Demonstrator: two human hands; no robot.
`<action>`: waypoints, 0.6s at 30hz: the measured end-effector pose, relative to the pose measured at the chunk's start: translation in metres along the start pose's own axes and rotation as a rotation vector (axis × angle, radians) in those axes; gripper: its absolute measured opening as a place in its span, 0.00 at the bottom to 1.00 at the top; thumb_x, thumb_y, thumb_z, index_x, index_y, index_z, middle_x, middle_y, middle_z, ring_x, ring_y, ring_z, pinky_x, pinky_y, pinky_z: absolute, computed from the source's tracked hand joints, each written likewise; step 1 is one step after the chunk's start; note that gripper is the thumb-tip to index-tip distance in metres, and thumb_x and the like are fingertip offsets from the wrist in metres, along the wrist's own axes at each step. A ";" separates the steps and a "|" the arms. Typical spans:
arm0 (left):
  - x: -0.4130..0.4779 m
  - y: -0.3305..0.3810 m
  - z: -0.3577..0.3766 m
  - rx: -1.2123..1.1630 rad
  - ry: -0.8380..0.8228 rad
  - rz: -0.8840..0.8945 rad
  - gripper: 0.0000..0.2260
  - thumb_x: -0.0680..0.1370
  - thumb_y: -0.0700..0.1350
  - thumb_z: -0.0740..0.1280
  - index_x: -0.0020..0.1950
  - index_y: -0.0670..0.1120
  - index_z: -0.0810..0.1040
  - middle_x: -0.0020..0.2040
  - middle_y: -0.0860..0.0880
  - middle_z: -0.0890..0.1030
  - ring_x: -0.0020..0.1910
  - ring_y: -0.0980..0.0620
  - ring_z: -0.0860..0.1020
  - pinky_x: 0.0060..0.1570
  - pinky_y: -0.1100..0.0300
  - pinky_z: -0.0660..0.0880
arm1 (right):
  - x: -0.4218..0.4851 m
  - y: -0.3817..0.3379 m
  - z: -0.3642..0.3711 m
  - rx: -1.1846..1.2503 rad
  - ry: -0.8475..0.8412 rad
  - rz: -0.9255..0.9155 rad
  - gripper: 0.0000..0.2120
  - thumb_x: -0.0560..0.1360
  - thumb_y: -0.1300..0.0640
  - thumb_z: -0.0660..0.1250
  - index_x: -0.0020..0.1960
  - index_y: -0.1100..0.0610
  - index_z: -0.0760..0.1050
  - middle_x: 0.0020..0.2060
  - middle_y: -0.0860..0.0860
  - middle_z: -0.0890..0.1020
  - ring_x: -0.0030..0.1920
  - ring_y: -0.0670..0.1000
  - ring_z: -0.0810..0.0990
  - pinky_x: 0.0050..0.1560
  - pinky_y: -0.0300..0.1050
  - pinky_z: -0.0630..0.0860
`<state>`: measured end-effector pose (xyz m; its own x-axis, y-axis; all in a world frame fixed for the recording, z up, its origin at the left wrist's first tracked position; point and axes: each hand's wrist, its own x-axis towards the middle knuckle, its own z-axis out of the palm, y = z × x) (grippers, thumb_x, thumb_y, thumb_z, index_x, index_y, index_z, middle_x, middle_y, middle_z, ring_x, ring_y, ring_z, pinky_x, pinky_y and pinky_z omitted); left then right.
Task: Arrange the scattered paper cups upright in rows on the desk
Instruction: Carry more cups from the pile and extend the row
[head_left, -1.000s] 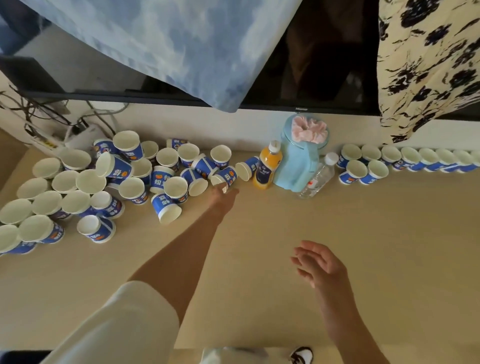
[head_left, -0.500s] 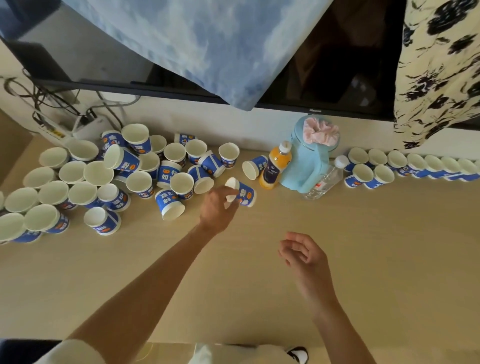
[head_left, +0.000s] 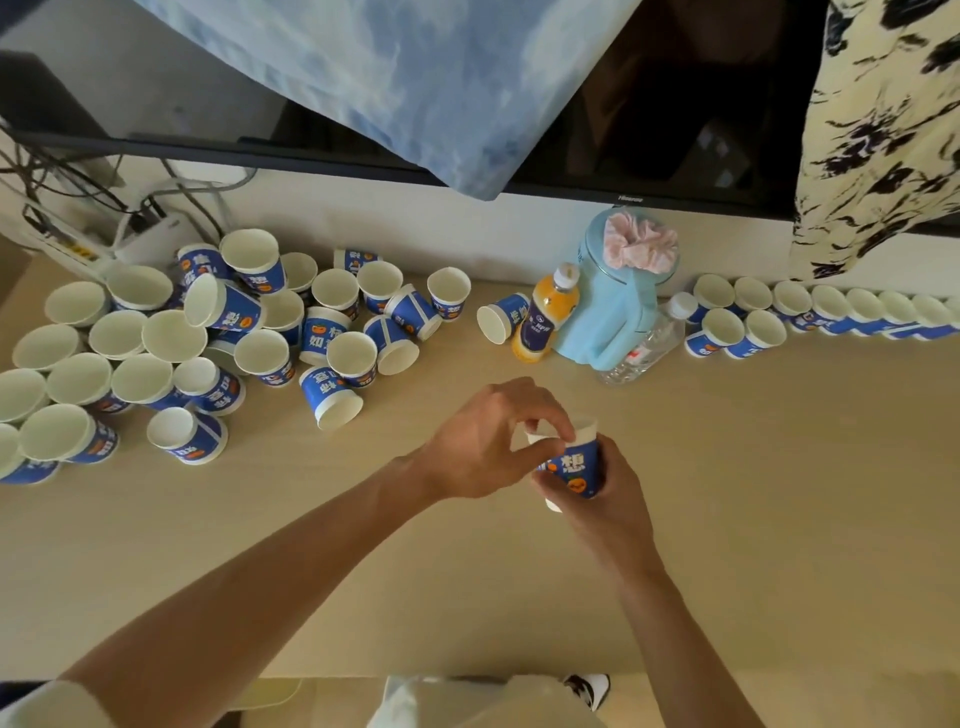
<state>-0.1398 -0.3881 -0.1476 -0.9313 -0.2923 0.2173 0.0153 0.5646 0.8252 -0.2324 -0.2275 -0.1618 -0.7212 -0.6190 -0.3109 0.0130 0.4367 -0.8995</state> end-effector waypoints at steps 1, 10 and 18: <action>0.006 -0.008 0.000 0.024 0.082 0.007 0.04 0.78 0.39 0.72 0.51 0.45 0.84 0.48 0.53 0.84 0.44 0.56 0.76 0.45 0.66 0.71 | 0.000 0.002 -0.003 0.007 0.035 0.004 0.17 0.69 0.64 0.78 0.53 0.52 0.78 0.38 0.43 0.83 0.34 0.42 0.80 0.34 0.34 0.75; 0.106 -0.152 -0.003 0.792 -0.182 -0.410 0.16 0.78 0.39 0.67 0.67 0.44 0.79 0.74 0.47 0.68 0.73 0.45 0.66 0.69 0.50 0.70 | -0.005 0.028 -0.030 -0.004 0.162 0.074 0.22 0.64 0.56 0.80 0.55 0.50 0.77 0.41 0.47 0.84 0.36 0.46 0.82 0.34 0.35 0.76; 0.126 -0.177 0.017 1.260 -0.459 -0.358 0.26 0.76 0.45 0.69 0.73 0.42 0.70 0.79 0.43 0.57 0.77 0.41 0.58 0.71 0.46 0.66 | -0.019 0.045 -0.049 0.005 0.175 0.115 0.20 0.66 0.59 0.81 0.54 0.50 0.77 0.40 0.45 0.84 0.36 0.46 0.82 0.35 0.37 0.77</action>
<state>-0.2665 -0.5116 -0.2755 -0.8533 -0.4292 -0.2960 -0.3535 0.8936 -0.2765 -0.2526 -0.1641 -0.1812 -0.8244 -0.4421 -0.3534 0.1047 0.4945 -0.8629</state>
